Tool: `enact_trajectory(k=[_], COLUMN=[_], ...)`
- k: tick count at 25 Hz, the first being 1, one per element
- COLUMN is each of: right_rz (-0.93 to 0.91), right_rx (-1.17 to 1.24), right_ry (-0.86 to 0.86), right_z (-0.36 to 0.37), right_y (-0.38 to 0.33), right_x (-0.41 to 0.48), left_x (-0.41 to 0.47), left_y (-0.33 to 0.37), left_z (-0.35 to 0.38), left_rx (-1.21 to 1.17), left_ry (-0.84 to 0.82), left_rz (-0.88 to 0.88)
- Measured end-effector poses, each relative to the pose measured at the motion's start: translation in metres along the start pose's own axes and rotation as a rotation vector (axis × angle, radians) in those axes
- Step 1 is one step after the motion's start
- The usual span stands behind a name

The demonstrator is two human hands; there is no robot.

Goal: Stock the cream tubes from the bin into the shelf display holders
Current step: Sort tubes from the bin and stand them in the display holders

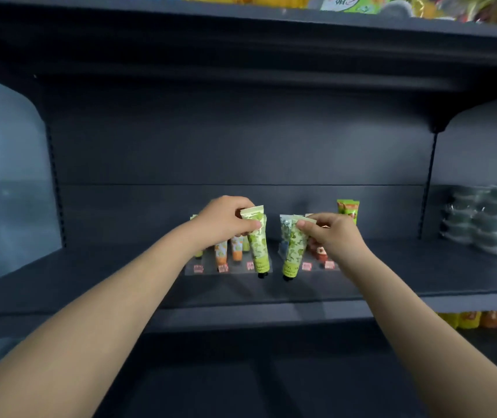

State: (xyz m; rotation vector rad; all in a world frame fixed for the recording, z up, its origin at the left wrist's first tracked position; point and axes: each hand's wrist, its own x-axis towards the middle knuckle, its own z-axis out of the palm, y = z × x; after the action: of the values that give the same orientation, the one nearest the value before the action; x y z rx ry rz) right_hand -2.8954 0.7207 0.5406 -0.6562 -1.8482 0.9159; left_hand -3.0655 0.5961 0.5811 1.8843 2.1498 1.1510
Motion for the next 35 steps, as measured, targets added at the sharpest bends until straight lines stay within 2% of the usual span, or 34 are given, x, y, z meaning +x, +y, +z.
enact_trajectory(k=[4,7,13,19,29,35], right_rz=[0.01,0.012,0.036,0.043,0.097,0.07], right_rx=[-0.086,-0.125,-0.26,-0.359,-0.303,-0.391], right_ry=[0.083,0.081,-0.09,-0.144,-0.241,-0.275], right_z=[0.024,0.034,0.062,0.081,0.097,0.097], right_y=[0.008,0.016,0.036,0.064,0.09,0.095], right_x=[0.047,0.08,0.13,0.15,0.157,0.155], left_x=[0.058,0.099,0.148,0.171,0.187,0.188], left_y=[-0.023,-0.033,-0.053,-0.071,-0.086,-0.084], left_z=[-0.017,-0.023,-0.021,-0.01,-0.004,-0.003], left_rx=[-0.003,0.051,0.115,0.246,0.216,0.207], left_ry=[-0.019,-0.018,0.034,0.074,0.072,0.081], left_rz=[0.045,0.072,0.066,0.076,0.094,0.098])
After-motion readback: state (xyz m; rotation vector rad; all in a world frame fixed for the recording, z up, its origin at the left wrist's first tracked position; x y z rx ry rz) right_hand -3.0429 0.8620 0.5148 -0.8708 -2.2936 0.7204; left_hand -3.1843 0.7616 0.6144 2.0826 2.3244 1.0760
